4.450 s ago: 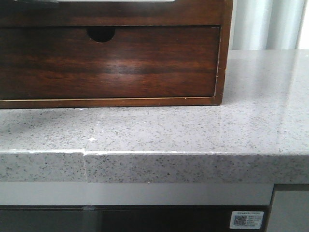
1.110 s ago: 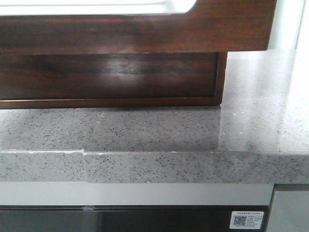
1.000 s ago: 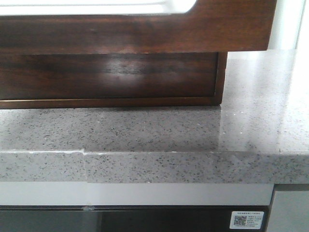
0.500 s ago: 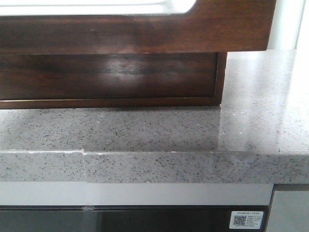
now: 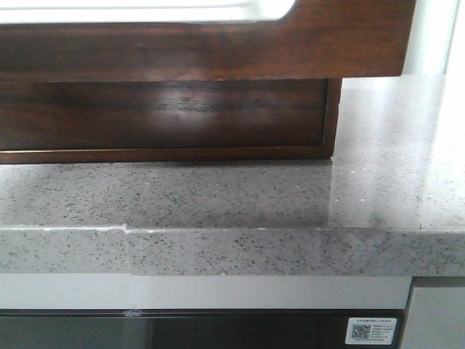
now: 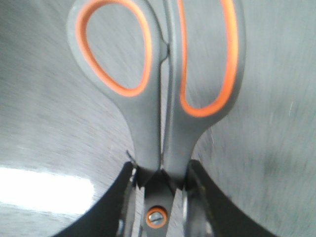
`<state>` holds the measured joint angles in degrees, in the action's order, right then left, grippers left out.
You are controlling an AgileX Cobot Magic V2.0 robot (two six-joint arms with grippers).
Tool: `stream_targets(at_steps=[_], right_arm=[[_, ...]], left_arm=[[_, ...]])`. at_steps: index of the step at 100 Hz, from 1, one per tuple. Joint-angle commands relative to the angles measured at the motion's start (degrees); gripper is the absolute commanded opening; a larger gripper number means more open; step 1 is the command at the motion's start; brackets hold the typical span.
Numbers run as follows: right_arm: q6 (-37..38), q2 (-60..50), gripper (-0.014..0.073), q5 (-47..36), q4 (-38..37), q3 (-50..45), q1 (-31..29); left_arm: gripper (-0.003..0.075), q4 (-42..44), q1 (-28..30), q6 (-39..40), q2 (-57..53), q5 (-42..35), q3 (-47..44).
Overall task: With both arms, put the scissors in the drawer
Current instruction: 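Lower the scissors into the open drawer and open the right gripper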
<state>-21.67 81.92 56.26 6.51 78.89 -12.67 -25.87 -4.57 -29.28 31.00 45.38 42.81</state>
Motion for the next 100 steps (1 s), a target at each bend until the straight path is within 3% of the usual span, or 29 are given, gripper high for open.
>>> stream_targets(at_steps=[1, 39, 73, 100], right_arm=[[-2.5, -7.5, 0.0016, -5.8, 1.1, 1.7, 3.5], [-10.7, -19.4, 0.0016, -16.5, 1.2, 1.7, 27.4], [-23.8, -15.2, 0.0016, -22.4, 1.1, 1.7, 50.2], [-23.9, -6.0, 0.0016, -24.1, -12.1, 1.7, 58.9]], left_arm=[[0.0419, -1.1, -0.4, 0.2, 1.1, -4.2, 1.7], [0.0419, -1.1, -0.4, 0.2, 1.1, -4.2, 1.7], [0.0419, -1.1, -0.4, 0.2, 1.1, -4.2, 1.7], [0.0419, -1.1, -0.4, 0.2, 1.1, -4.2, 1.7]])
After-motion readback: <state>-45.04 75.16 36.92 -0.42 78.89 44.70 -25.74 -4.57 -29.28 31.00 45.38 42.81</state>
